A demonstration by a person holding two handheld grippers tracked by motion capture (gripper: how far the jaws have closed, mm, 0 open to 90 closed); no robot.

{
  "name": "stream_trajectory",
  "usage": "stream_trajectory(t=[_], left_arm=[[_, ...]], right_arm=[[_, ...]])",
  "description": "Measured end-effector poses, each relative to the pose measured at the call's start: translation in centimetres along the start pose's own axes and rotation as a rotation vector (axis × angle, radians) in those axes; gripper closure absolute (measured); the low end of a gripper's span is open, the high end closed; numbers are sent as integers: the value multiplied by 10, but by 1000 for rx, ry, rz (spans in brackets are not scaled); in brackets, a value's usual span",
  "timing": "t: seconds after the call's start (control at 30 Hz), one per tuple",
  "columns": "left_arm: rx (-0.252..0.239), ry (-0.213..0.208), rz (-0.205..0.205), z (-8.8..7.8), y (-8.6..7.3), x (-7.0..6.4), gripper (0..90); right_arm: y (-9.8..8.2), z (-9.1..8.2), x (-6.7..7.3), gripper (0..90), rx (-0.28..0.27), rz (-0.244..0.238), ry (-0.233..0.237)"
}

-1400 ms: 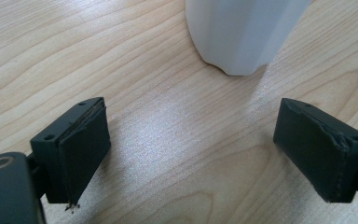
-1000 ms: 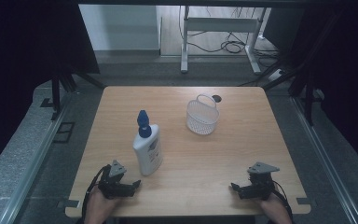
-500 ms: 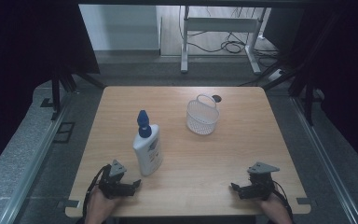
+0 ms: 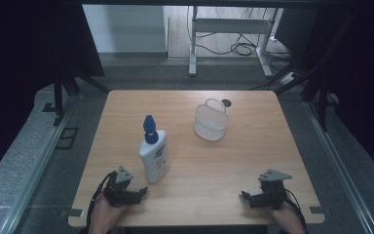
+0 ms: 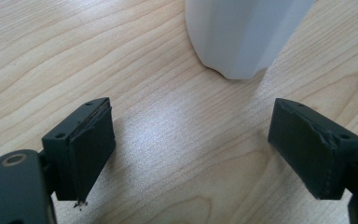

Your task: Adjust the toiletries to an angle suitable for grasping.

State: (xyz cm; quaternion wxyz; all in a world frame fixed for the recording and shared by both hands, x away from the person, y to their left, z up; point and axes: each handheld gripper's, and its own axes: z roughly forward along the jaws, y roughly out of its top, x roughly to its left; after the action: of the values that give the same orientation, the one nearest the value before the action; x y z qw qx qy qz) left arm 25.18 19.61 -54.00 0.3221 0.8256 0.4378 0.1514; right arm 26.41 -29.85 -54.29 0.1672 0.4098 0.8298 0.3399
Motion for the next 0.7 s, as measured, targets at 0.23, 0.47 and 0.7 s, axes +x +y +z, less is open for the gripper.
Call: stream_trajectory(t=[0.23, 0.47, 0.7], left_arm=[[-9, 11, -21, -8, 4, 1, 211], [-13, 13, -10, -12, 7, 0, 232], [-25, 23, -25, -15, 9, 3, 342]], right_arm=[[0, 0, 0, 0, 0, 0, 0], [0, 0, 0, 0, 0, 0, 0], [0, 0, 0, 0, 0, 0, 0]])
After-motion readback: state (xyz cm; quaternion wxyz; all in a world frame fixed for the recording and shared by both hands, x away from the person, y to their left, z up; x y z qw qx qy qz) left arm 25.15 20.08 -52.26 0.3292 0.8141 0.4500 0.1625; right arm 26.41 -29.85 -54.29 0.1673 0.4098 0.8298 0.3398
